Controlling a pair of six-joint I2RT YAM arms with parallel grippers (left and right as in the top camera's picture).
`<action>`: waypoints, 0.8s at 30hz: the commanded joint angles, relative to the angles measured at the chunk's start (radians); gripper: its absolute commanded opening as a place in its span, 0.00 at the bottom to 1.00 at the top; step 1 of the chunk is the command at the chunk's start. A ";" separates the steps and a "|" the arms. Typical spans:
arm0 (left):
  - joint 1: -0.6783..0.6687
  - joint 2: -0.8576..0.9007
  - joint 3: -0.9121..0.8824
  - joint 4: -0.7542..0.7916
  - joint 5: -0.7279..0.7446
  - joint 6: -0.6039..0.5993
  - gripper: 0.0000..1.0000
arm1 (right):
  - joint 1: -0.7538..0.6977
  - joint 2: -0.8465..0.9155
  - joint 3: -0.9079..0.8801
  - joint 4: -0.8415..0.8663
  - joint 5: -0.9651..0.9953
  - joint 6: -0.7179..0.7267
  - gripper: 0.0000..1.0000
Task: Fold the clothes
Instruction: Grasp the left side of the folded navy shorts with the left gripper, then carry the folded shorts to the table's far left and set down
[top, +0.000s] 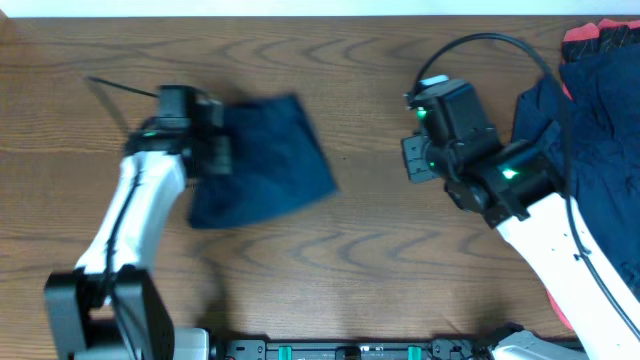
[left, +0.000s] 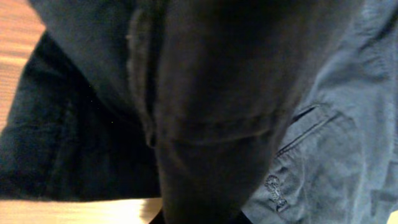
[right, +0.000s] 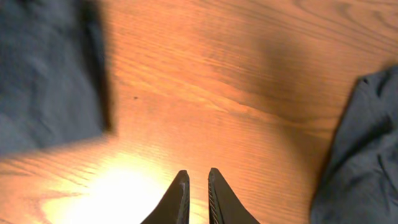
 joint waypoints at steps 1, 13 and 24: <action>0.094 -0.042 0.022 0.061 -0.241 0.075 0.06 | -0.026 -0.027 0.010 -0.016 0.016 0.006 0.11; 0.283 0.019 0.022 0.403 -0.275 0.264 0.06 | -0.029 -0.030 0.010 -0.087 0.006 0.069 0.08; 0.352 0.088 0.022 0.501 -0.275 0.275 0.06 | -0.029 -0.030 0.010 -0.093 -0.002 0.084 0.09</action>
